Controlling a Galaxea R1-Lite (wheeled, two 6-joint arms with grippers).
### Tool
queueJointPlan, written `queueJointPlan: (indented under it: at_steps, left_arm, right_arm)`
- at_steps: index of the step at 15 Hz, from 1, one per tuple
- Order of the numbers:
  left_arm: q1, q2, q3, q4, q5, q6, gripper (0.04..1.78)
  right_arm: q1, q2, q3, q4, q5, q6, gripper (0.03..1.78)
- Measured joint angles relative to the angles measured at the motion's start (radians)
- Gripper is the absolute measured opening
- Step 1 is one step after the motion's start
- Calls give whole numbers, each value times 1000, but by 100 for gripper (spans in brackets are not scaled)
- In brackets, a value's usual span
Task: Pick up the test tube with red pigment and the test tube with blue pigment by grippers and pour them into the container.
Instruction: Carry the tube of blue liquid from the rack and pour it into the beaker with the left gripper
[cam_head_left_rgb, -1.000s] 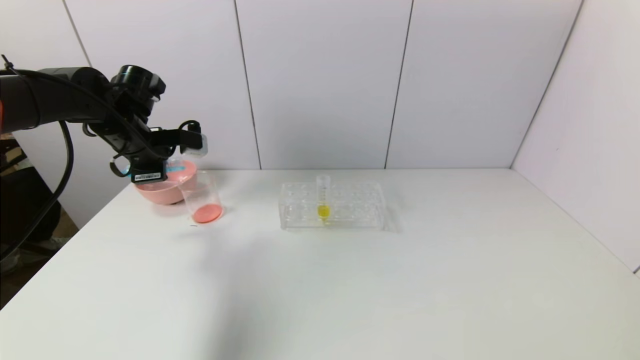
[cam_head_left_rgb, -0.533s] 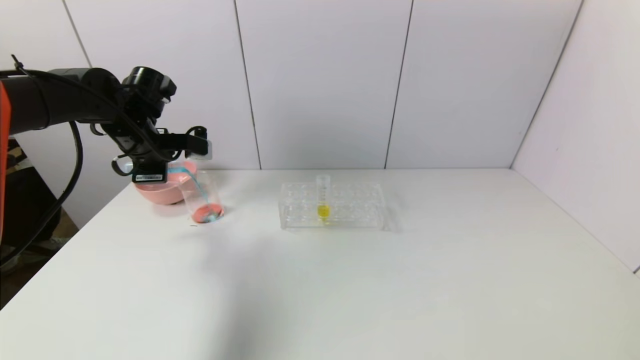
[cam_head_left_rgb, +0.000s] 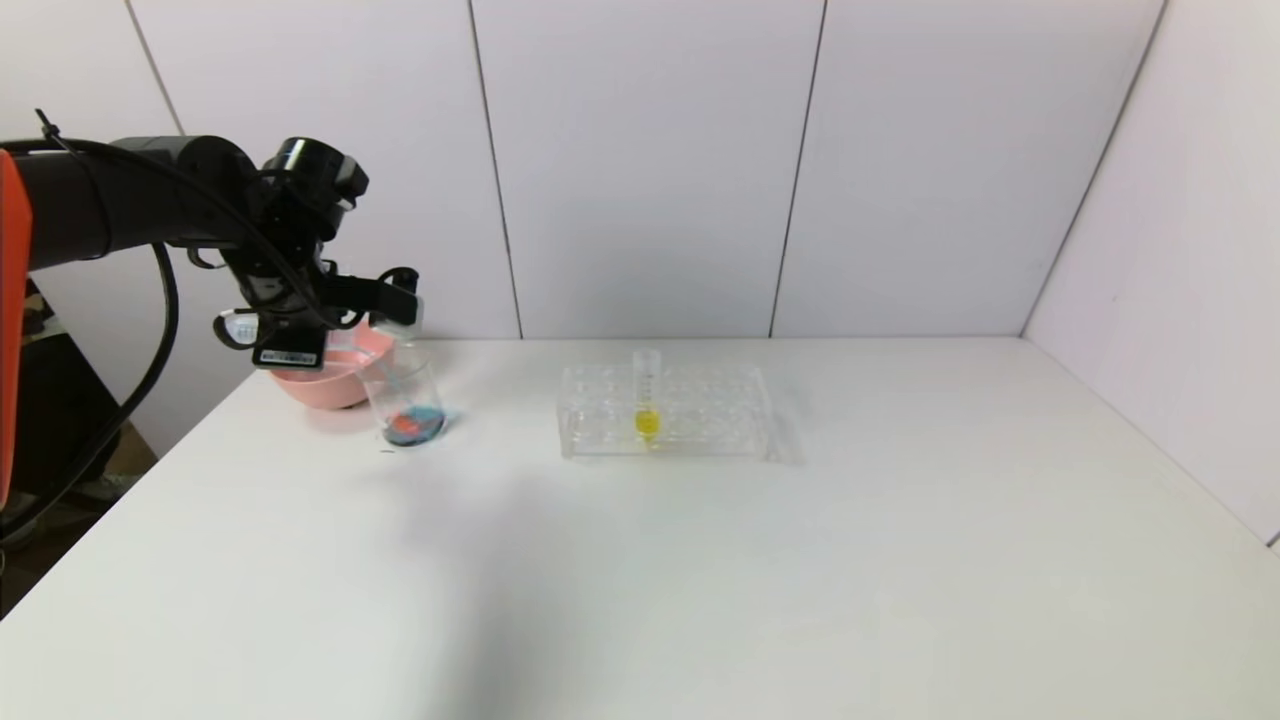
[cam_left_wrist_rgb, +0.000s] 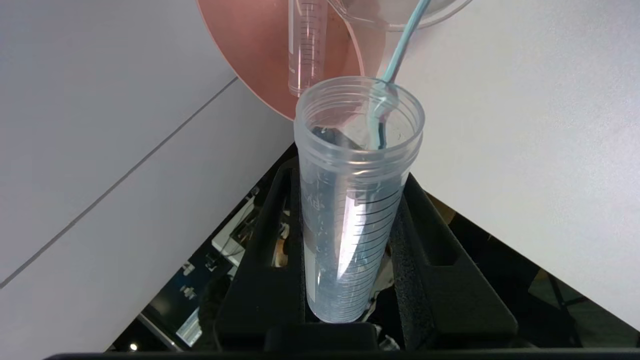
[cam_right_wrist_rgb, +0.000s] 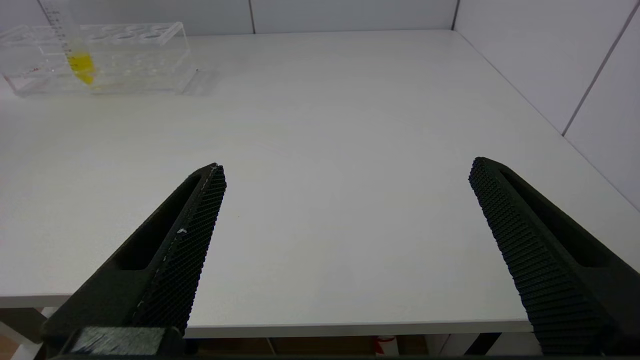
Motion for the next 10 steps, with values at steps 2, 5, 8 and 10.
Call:
queueJointPlan:
  at_steps: [2,5,8,10]
  left_arm:
    - [-13,0,0,11,33,7,51]
    - [-36,1,0,27,95,28,51]
    - [-40,5,1,9,59,10,51]
    - [-19,3,6,9,-45,-42,51]
  right_arm:
    - [1,0,0,0,0,0,177]
    - [0,0,0,0,0,0,177]
    - [0,0,0,0,0,0,177]
    - [0,0,0,0,0,0,177]
